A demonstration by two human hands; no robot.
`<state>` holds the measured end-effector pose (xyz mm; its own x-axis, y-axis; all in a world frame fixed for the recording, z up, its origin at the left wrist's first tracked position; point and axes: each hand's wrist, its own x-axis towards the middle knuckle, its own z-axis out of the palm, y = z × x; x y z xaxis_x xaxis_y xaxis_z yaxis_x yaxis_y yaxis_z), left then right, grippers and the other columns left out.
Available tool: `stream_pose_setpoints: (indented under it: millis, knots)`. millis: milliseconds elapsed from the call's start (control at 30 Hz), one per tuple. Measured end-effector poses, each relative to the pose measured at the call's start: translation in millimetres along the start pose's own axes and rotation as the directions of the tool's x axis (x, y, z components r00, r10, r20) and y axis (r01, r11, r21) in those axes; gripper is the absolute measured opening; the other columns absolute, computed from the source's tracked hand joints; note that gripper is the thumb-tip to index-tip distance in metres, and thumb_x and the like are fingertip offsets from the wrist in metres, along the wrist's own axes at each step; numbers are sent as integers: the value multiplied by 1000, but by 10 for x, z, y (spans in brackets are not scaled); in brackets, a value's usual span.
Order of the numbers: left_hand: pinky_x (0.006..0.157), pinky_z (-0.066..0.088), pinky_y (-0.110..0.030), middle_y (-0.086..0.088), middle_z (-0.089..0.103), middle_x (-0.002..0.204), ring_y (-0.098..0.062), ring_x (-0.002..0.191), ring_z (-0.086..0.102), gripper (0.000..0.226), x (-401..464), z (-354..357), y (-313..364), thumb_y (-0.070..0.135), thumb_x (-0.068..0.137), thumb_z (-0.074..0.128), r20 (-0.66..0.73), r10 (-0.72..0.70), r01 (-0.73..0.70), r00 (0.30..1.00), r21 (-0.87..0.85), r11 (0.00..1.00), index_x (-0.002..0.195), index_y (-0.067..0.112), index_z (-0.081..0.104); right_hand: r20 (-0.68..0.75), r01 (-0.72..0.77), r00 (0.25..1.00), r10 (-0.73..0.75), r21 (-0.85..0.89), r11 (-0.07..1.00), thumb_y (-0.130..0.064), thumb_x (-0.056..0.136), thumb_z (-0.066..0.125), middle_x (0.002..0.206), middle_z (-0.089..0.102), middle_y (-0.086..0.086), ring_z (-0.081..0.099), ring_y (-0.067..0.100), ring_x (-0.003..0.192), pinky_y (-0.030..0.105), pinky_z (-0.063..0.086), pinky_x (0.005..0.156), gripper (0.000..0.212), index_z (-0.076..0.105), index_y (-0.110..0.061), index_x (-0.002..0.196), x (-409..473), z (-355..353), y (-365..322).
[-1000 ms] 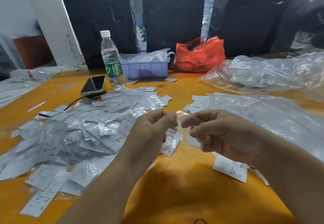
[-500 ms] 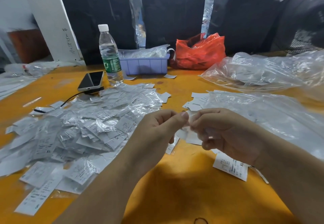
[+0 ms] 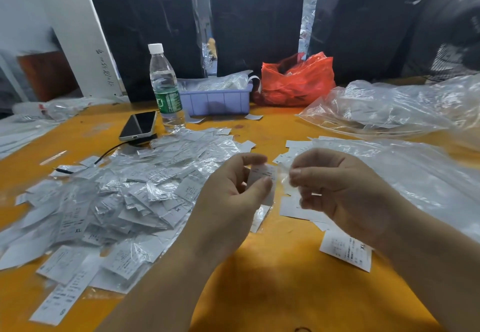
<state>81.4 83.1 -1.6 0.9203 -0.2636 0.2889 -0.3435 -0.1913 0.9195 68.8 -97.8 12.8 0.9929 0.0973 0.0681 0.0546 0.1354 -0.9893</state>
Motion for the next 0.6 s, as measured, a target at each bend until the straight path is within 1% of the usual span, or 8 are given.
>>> stream_pose_setpoints:
  millis: [67,100,167,267,367,400,467,600]
  knots:
    - [57,48,-17,10,67,79,-1,63,59,39,12,-9,-7,20,93,65,-6,-4,4,1000,-32,999,123,41,52,-67,6,998,-3,43,999,-15,60,73,61,61,3,52,11,52,24,47,49,6,73,-18,65,21,-29,-10]
    - [58,48,-18,10,67,79,0,64,61,46,19,-9,-5,19,92,65,-7,-5,5,1000,-41,999,128,41,47,-87,9,996,-3,59,998,-17,59,73,60,60,2,52,10,51,24,47,48,6,74,-18,65,26,-40,-17]
    - [59,47,-17,8,69,80,1,64,62,47,16,-6,12,18,91,66,-8,-7,6,1000,-34,999,129,38,47,-101,13,995,-5,80,997,-18,59,74,59,59,1,51,10,50,24,46,48,7,75,-19,66,24,-43,-29]
    - [56,45,-11,9,71,80,3,59,59,22,10,0,25,15,91,66,2,23,-23,1000,-20,1000,110,27,65,-100,18,995,-9,89,996,-19,61,74,60,59,1,50,10,50,24,46,48,7,75,-19,68,20,-38,-27]
    - [53,43,-10,11,66,72,3,55,54,11,2,4,18,17,93,63,34,22,-21,999,-40,999,92,24,71,-98,12,995,-1,107,994,-20,60,75,60,58,2,49,10,50,23,45,47,12,74,-16,71,22,-33,-26]
    - [53,42,-11,11,64,70,3,55,52,10,1,3,21,22,92,62,43,13,-11,999,-53,999,89,24,71,-96,6,995,5,116,993,-21,60,75,61,58,2,49,10,50,23,45,47,14,73,-16,73,20,-33,-27]
    - [52,40,-15,9,60,68,-2,56,49,18,3,0,26,32,84,56,53,-10,14,999,-72,997,85,21,70,-82,-7,997,16,113,994,-22,61,75,62,58,2,49,10,51,23,45,47,18,71,-14,77,15,-22,-29]
    - [50,33,-22,0,51,66,-9,56,41,28,6,7,19,38,79,51,71,-41,43,997,-34,998,82,14,64,-53,-28,998,33,96,995,-26,60,75,68,61,3,54,11,58,25,48,53,28,69,-12,83,-2,3,-24]
